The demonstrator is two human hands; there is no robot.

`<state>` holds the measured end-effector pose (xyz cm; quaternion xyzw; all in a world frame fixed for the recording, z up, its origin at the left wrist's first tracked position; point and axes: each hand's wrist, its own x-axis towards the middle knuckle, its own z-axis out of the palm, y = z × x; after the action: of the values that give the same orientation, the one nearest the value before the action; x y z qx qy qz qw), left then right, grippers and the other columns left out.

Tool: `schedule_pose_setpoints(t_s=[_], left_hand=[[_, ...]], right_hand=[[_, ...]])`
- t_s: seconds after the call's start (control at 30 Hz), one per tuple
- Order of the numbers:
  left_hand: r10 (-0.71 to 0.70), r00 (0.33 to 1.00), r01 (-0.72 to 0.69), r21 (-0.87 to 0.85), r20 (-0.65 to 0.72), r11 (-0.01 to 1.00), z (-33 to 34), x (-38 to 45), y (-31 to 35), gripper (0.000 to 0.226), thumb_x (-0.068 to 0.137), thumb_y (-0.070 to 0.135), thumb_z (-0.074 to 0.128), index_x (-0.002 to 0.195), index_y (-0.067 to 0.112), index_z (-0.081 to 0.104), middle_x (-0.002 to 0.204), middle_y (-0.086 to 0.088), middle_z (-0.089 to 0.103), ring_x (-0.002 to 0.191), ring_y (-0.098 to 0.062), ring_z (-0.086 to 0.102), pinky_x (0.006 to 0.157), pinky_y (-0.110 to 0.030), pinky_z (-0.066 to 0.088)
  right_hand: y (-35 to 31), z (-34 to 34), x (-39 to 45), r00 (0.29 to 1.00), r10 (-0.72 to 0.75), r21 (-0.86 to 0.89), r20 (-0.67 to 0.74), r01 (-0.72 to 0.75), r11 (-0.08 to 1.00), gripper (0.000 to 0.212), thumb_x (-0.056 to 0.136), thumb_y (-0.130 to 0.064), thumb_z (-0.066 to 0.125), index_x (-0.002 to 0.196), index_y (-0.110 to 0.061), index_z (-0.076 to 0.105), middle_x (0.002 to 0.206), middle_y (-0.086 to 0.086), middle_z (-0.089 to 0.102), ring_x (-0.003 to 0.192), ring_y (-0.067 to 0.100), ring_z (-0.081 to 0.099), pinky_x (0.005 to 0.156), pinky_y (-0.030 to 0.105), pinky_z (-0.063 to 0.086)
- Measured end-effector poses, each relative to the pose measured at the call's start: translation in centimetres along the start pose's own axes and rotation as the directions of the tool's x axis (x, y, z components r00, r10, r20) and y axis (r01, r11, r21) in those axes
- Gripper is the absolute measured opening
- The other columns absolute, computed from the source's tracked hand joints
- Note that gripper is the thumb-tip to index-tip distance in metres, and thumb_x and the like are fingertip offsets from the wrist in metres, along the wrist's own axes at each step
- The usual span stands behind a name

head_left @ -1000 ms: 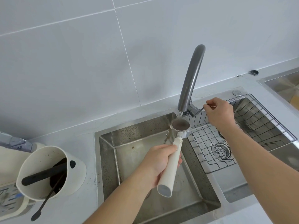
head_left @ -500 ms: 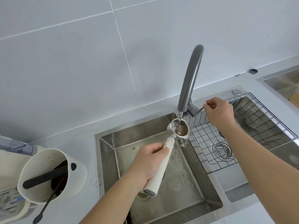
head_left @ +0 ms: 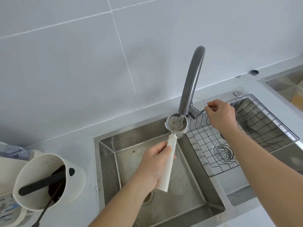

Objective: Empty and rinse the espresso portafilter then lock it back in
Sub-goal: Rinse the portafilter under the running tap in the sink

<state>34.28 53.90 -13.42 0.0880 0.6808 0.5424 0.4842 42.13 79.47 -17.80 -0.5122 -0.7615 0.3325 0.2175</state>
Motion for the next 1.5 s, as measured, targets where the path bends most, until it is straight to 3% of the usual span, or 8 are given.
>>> schedule_pose_setpoints(t_s=[0.2,0.33,0.63,0.93,1.07,1.23,1.4,1.5], left_hand=[[-0.134,0.990,0.139,-0.202,0.038,0.969,1.2,0.1,0.2,0.023,0.094,0.015,0.060,0.080,0.020,0.077,0.073,-0.001,0.072,0.072,-0.020,0.066,0.068,-0.035,0.051],[-0.201,0.975,0.220,-0.264,0.098,0.939,1.5,-0.2,0.6,0.017,0.096,0.014,0.057,0.089,0.007,0.070,0.073,-0.005,0.071,0.065,-0.018,0.065,0.063,-0.031,0.051],[-0.282,0.957,0.290,-0.149,0.070,0.945,0.6,-0.3,0.6,0.020,0.095,0.017,0.058,0.097,-0.001,0.067,0.075,-0.013,0.069,0.059,-0.019,0.064,0.053,-0.028,0.053],[-0.183,0.983,0.182,0.081,0.017,0.980,-0.7,-0.9,0.9,0.013,0.093,0.021,0.061,0.095,0.013,0.071,0.085,-0.016,0.070,0.060,-0.018,0.065,0.057,-0.029,0.053],[-0.102,0.995,0.099,0.224,0.002,0.969,-1.4,-1.1,1.5,0.027,0.091,0.025,0.062,0.069,0.033,0.076,0.077,-0.012,0.073,0.068,-0.026,0.062,0.064,-0.037,0.051],[0.035,0.999,-0.047,0.411,0.037,0.910,-2.2,-1.5,2.5,0.016,0.092,0.028,0.059,0.093,0.021,0.073,0.088,-0.020,0.071,0.064,-0.022,0.059,0.054,-0.029,0.049],[0.169,0.985,-0.169,0.501,0.047,0.849,-2.5,-1.2,2.5,0.018,0.094,0.032,0.056,0.099,0.037,0.072,0.091,-0.008,0.070,0.062,-0.012,0.055,0.049,-0.016,0.044],[0.211,0.977,-0.204,0.491,0.043,0.847,-2.5,-0.9,2.2,0.023,0.094,0.031,0.055,0.088,0.049,0.068,0.084,0.002,0.069,0.063,-0.007,0.055,0.053,-0.014,0.044]], right_hand=[[0.1,0.0,0.0,1.000,-0.006,0.012,-0.011,0.006,1.000,0.024,0.094,-0.023,0.060,0.113,-0.011,0.070,0.097,0.007,0.073,0.085,0.024,0.066,0.079,0.033,0.055],[0.1,0.1,-0.1,1.000,0.007,0.017,-0.008,-0.006,1.000,0.025,0.094,-0.023,0.060,0.114,-0.012,0.069,0.095,0.004,0.072,0.080,0.022,0.065,0.072,0.028,0.050],[0.2,0.2,0.1,1.000,0.000,0.017,-0.014,0.000,1.000,0.025,0.094,-0.023,0.060,0.114,-0.011,0.069,0.096,0.004,0.072,0.075,0.021,0.064,0.070,0.029,0.051],[0.1,0.1,-0.1,1.000,0.001,0.020,-0.011,-0.001,1.000,0.024,0.094,-0.022,0.060,0.114,-0.011,0.069,0.092,0.001,0.069,0.080,0.020,0.064,0.073,0.028,0.051],[0.0,0.1,-0.1,1.000,0.017,0.032,-0.012,-0.016,0.999,0.025,0.094,-0.023,0.060,0.115,-0.012,0.069,0.092,0.000,0.068,0.080,0.019,0.064,0.073,0.030,0.053],[0.0,0.1,-0.1,1.000,0.022,0.035,-0.009,-0.021,0.999,0.024,0.095,-0.023,0.060,0.114,-0.012,0.069,0.093,0.001,0.068,0.081,0.019,0.063,0.073,0.030,0.053],[0.0,0.0,-0.2,1.000,0.031,0.031,-0.003,-0.030,0.999,0.024,0.095,-0.023,0.060,0.115,-0.012,0.068,0.092,-0.001,0.066,0.078,0.019,0.062,0.067,0.027,0.048],[0.0,0.0,-0.2,1.000,0.028,0.032,-0.004,-0.028,0.999,0.024,0.095,-0.023,0.060,0.114,-0.012,0.068,0.092,-0.001,0.067,0.080,0.019,0.063,0.069,0.029,0.050]])
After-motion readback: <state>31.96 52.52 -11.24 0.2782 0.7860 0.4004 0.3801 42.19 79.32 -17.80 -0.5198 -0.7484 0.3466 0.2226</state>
